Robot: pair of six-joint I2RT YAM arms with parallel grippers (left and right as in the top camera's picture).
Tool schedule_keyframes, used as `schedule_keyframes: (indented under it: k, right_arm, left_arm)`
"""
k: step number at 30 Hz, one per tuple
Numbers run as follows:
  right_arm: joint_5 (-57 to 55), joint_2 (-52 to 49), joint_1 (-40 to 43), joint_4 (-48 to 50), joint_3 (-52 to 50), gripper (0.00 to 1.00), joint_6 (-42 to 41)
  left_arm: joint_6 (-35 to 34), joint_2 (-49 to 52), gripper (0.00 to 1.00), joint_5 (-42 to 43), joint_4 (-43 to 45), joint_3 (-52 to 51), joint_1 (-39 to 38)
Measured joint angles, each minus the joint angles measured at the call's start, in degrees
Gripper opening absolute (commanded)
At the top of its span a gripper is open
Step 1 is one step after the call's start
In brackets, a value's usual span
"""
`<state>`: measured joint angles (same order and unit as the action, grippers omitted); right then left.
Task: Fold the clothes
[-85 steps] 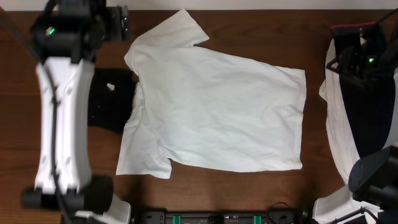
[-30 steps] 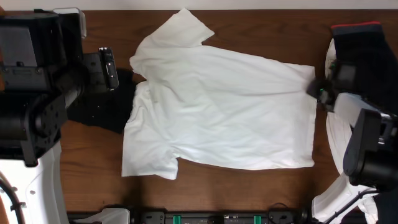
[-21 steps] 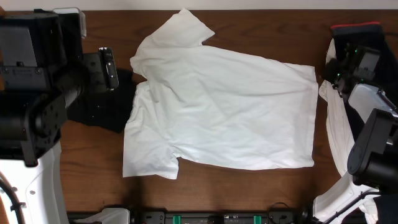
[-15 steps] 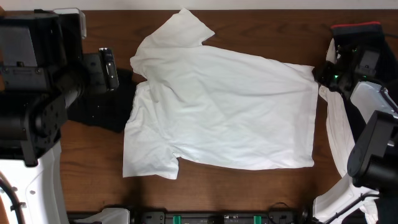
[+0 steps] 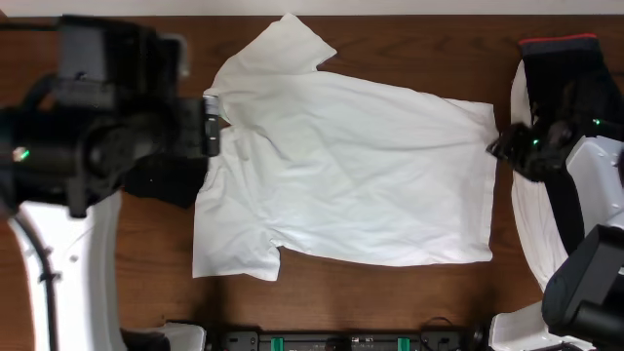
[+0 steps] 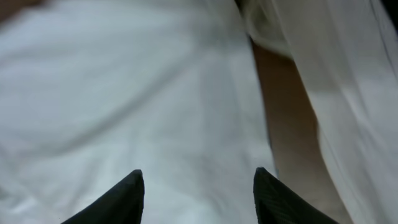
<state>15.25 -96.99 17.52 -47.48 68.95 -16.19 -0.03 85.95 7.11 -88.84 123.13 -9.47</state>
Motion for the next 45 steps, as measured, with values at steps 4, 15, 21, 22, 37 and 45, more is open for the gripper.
schedule_keyframes:
  k: [4, 15, 21, 22, 37, 45]
  right_arm:
    - [-3.4, -0.8, -0.1, 1.5, -3.7, 0.57, -1.0]
    - [-5.5, -2.1, -0.1, 15.9, -15.6, 0.33, -4.1]
    - [0.7, -2.2, -0.1, 21.7, -18.1, 0.01, -4.3]
    - [3.3, -2.2, -0.1, 22.5, -18.2, 0.01, -4.0]
    - [25.7, -2.3, -13.7, 31.9, -18.2, 0.11, 2.2]
    - [25.1, -2.3, -11.0, 31.5, -18.0, 0.4, 3.2]
  left_arm:
    - [0.5, 1.7, 0.83, 0.5, 0.2, 0.0, -4.2]
    - [1.4, 2.2, 0.82, 0.7, 0.4, 0.0, -6.3]
    - [1.4, 2.2, 0.82, 0.7, 0.9, 0.0, -6.3]
    - [1.4, 2.2, 0.82, 0.7, 1.1, 0.0, -6.3]
    - [1.4, 2.2, 0.82, 0.7, 3.2, 0.0, -6.3]
    - [1.3, 2.2, 0.82, -1.3, 0.7, 0.0, -6.3]
